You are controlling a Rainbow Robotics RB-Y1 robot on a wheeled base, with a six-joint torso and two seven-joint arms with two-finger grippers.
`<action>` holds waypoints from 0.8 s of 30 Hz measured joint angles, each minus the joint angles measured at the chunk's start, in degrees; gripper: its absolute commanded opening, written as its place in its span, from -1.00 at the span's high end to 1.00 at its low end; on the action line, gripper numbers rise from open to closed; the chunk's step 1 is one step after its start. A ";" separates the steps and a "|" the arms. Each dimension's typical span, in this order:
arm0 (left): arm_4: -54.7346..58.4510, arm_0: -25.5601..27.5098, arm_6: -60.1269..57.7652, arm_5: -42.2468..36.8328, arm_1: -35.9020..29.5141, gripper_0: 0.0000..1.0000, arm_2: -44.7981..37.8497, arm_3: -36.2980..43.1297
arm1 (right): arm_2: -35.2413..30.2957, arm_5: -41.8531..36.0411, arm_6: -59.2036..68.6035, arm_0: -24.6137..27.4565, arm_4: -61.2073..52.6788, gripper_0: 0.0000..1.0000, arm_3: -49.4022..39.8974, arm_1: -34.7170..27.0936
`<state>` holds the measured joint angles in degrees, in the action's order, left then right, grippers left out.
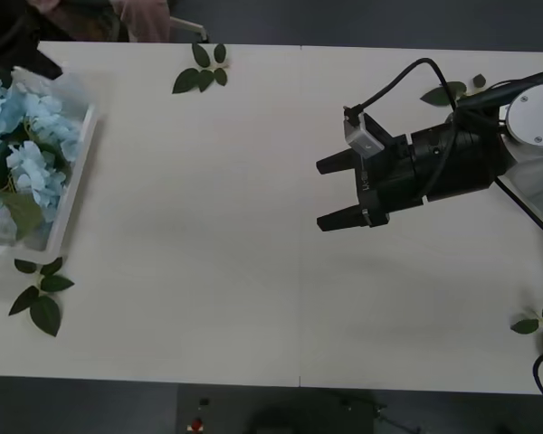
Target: Put the red flowers into the right box and the blue flowers into the left box
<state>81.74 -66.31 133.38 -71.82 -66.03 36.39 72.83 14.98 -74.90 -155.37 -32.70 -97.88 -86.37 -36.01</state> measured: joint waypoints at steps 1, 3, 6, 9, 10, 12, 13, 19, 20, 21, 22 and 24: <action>-0.16 1.80 -0.38 1.14 2.43 -0.58 -2.68 1.35 | 0.01 0.00 0.00 0.00 0.00 -1.00 0.00 0.00; -0.39 6.32 -2.40 5.02 7.74 -0.58 -7.28 3.72 | 0.01 0.00 0.00 0.00 0.00 -1.00 0.01 0.01; -0.40 15.33 -5.41 15.65 15.60 -0.58 -11.27 7.63 | 0.01 0.00 0.00 -0.02 0.00 -1.00 0.01 0.01; -0.42 25.11 -5.40 27.25 19.96 -0.58 -11.24 13.03 | 0.02 0.00 0.00 -0.02 0.00 -1.00 0.02 0.01; -0.43 28.49 -5.40 30.81 20.65 -0.57 -10.77 15.45 | 0.02 0.00 0.00 -0.02 0.00 -1.00 0.02 0.01; -0.43 34.78 -5.40 36.47 21.15 -0.57 -9.77 20.89 | 0.02 0.00 0.00 -0.02 0.00 -1.00 0.02 0.01; -0.36 37.62 -5.40 37.97 21.12 -0.58 -9.40 23.75 | 0.02 0.00 0.00 -0.02 0.00 -1.00 0.02 0.01; 7.07 48.67 -5.40 43.98 16.87 -0.58 -9.16 39.41 | 0.02 0.00 0.00 -0.02 0.00 -1.00 0.02 0.01; 8.21 49.36 -5.40 44.66 15.20 -0.57 -9.16 41.84 | 0.02 0.00 0.00 -0.02 0.00 -1.00 0.02 0.01; 9.42 49.61 -5.40 44.97 13.53 -0.58 -9.16 43.53 | 0.02 0.00 0.00 -0.02 0.00 -1.00 0.02 0.01; 11.41 49.54 -5.40 45.12 11.61 -0.57 -9.16 45.20 | 0.02 0.00 0.00 -0.02 0.00 -1.00 0.02 0.01; 14.12 48.57 -5.40 45.16 8.35 -0.58 -9.16 46.83 | 0.02 0.00 0.00 -0.02 0.00 -1.00 0.02 0.01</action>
<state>95.86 -17.74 127.99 -26.65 -57.68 27.23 119.66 15.00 -74.90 -155.37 -32.73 -97.87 -86.35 -36.00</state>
